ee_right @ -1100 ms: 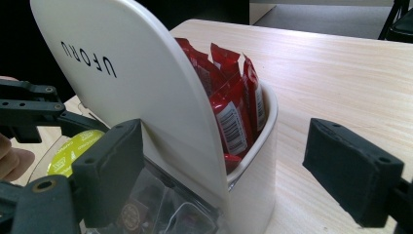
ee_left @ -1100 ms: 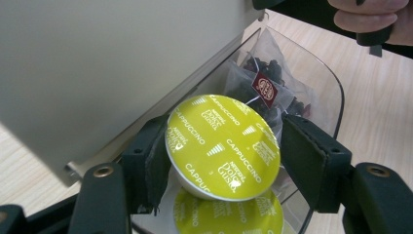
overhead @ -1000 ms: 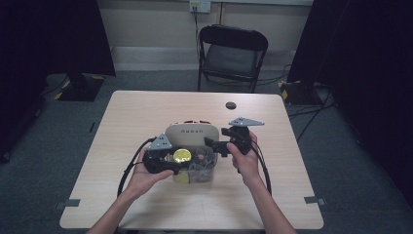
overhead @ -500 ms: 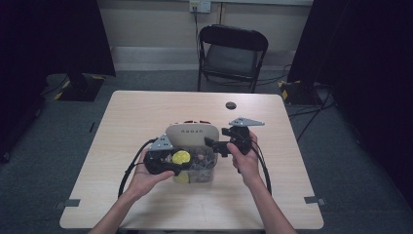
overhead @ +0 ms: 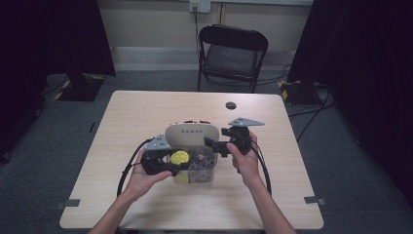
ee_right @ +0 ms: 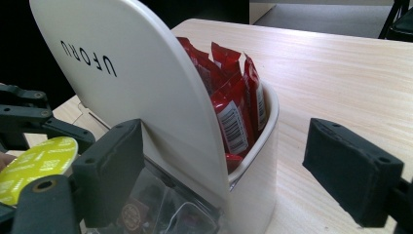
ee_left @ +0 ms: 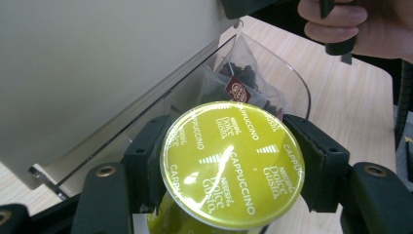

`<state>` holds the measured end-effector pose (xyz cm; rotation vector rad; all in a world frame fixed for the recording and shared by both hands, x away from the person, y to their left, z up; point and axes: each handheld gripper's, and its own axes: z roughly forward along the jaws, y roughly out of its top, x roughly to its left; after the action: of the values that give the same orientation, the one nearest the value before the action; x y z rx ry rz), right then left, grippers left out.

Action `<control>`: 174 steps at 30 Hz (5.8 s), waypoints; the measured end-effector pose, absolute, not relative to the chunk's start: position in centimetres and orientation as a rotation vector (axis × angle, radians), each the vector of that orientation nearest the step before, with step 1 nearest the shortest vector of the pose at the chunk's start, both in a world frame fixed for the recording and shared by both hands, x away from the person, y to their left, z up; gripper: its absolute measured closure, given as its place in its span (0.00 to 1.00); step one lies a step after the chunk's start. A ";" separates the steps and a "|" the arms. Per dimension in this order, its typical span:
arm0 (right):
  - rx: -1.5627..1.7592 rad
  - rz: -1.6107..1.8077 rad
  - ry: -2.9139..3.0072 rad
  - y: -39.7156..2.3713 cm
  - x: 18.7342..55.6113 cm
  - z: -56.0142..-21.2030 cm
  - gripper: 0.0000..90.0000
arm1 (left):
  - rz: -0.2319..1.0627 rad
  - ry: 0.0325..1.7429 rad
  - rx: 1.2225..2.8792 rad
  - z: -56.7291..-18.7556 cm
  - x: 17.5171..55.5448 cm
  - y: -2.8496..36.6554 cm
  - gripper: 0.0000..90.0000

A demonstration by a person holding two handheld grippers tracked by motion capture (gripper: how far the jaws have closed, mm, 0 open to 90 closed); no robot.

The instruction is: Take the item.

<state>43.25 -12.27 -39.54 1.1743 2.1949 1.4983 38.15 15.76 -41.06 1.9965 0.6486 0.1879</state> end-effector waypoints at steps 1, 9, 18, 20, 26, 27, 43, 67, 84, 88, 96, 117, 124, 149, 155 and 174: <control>1.174 1.498 2.195 -12.3 43.2 -39.5 0.16 | 0.187 0.649 1.993 -41.0 38.1 15.9 0.42; 1.178 1.506 2.201 -12.2 43.3 -39.6 0.15 | 0.185 0.661 1.970 -40.4 37.9 17.3 0.42; 1.163 1.509 2.205 -12.0 43.3 -39.7 0.16 | 0.194 0.669 1.948 -39.9 37.3 18.6 0.42; 1.154 1.516 2.204 -11.9 43.3 -39.8 0.16 | 0.193 0.677 1.930 -39.8 37.2 19.1 0.42; 1.153 1.516 2.215 -11.8 43.4 -40.1 0.16 | 0.207 0.700 1.909 -39.5 37.2 20.7 0.42; 1.153 1.515 2.216 -11.7 43.4 -40.1 0.15 | 0.210 0.704 1.909 -39.5 37.2 21.0 0.42; 1.155 1.519 2.222 -11.5 43.5 -40.0 0.15 | 0.252 0.784 1.881 -39.7 37.7 24.7 0.42; 1.151 1.504 2.221 -11.4 43.4 -39.9 0.16 | 0.313 0.948 1.912 -42.0 40.2 29.6 0.42; 1.154 1.500 2.216 -11.4 43.3 -39.9 0.16 | 0.339 1.024 1.941 -44.2 42.6 30.6 0.42; 1.153 1.497 2.213 -11.5 43.3 -39.8 0.16 | 0.344 1.046 1.969 -45.2 43.2 30.6 0.42; 1.155 1.500 2.216 -11.6 43.3 -39.9 0.16 | 0.334 1.093 2.003 -46.7 44.3 30.9 0.42; 1.157 1.486 2.226 -11.6 43.3 -39.9 0.16 | 0.294 1.152 2.029 -48.8 45.2 30.4 0.42; 1.163 1.483 2.222 -11.6 43.3 -39.9 0.16 | 0.284 1.180 2.005 -48.9 45.3 30.4 0.28; 1.148 1.517 2.202 -11.5 43.1 -39.5 0.16 | 0.339 1.156 2.033 -47.8 41.5 30.7 0.23; 1.139 1.513 2.218 -11.5 43.0 -39.5 0.16 | 0.375 1.139 2.047 -48.3 39.7 30.5 0.24; 1.118 1.521 2.226 -11.5 43.1 -38.5 0.20 | 0.469 1.068 2.101 -50.2 36.8 29.5 0.19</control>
<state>43.07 -11.51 -38.47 1.1177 2.2261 1.5207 36.76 29.47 -50.18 2.1005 1.0683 0.4693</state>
